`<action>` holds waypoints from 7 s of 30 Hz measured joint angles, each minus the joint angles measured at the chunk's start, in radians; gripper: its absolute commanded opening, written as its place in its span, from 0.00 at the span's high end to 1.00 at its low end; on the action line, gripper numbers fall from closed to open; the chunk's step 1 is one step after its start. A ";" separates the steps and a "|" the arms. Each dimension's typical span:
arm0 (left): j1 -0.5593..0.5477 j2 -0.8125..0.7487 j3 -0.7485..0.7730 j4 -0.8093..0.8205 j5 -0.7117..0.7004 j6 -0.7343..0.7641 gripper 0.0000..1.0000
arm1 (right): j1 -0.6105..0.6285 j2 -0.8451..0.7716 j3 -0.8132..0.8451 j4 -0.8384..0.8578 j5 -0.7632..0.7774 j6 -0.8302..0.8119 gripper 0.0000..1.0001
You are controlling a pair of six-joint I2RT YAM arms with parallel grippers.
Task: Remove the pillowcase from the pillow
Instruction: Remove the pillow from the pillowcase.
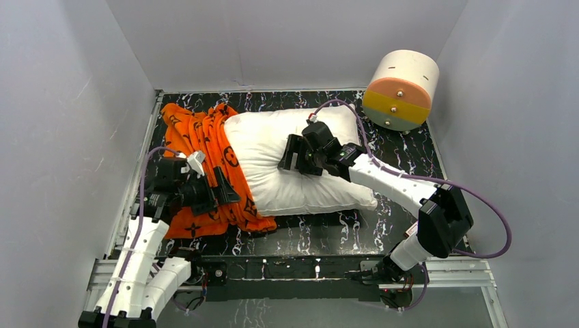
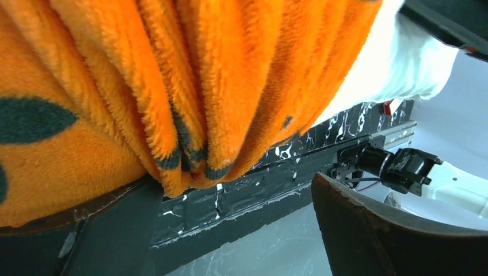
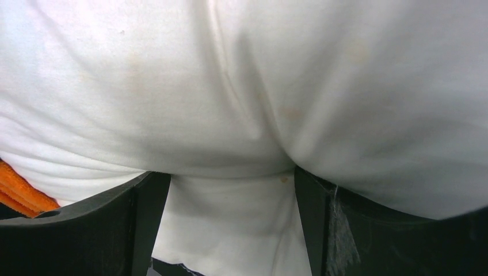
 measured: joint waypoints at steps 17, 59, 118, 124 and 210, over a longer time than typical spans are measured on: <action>-0.423 0.198 -0.061 0.130 -0.532 -0.219 1.00 | -0.040 -0.254 -0.058 -0.104 0.132 0.014 0.02; -0.455 0.078 -0.069 0.150 -0.637 -0.222 1.00 | -0.095 -0.779 -0.557 -0.079 0.502 0.528 1.00; -0.825 0.122 -0.355 0.585 -0.650 -0.550 0.48 | -0.123 -0.848 -0.499 -0.345 0.444 0.452 1.00; -0.933 0.351 -0.188 0.406 -0.901 -0.496 1.00 | -0.123 -0.850 -0.483 -0.373 0.497 0.437 1.00; -0.916 0.266 0.472 -0.075 -0.824 -0.168 0.02 | -0.131 -0.575 -0.220 -0.500 0.660 0.159 0.92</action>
